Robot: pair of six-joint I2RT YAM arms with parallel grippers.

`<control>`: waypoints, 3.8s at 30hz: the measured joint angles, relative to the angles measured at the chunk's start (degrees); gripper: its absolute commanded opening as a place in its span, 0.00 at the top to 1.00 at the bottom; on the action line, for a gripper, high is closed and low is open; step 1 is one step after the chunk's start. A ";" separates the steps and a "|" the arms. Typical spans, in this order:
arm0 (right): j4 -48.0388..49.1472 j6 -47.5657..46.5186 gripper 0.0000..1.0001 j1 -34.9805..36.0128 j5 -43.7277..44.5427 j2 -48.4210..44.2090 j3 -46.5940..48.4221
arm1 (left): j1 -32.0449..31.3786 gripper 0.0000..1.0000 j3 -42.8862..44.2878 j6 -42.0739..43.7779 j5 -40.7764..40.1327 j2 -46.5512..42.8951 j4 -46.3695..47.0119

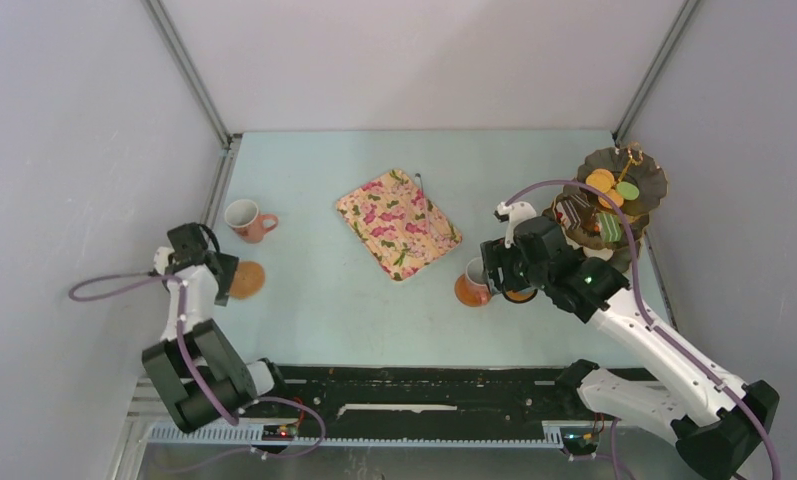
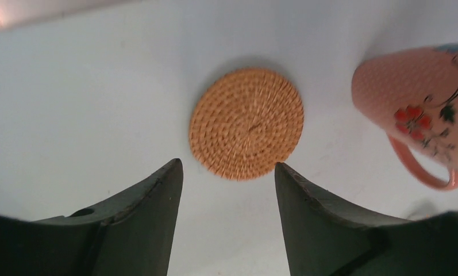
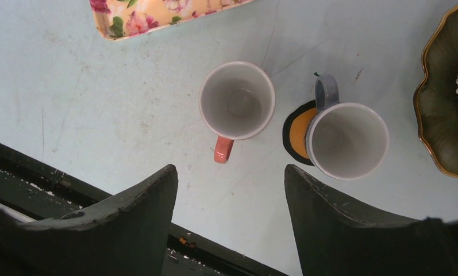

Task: Serve the afternoon tea
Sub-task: Move the coaster to the center of the board.

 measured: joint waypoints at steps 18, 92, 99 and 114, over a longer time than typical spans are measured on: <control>-0.17 -0.02 0.29 -3.23 -1.81 -1.31 -0.02 | -4.52 0.53 9.16 9.66 -0.04 21.11 -0.79; -0.22 0.02 0.29 -6.16 -4.39 -3.23 -1.14 | -68.11 0.39 26.73 20.06 10.99 35.63 -4.52; -0.68 0.02 0.29 -6.29 -4.37 -4.04 -1.14 | -74.47 0.38 36.13 18.67 14.99 42.88 -5.25; -1.16 0.00 0.29 -6.88 -4.39 -4.55 -1.14 | -71.93 0.37 44.57 18.01 16.55 48.85 -8.66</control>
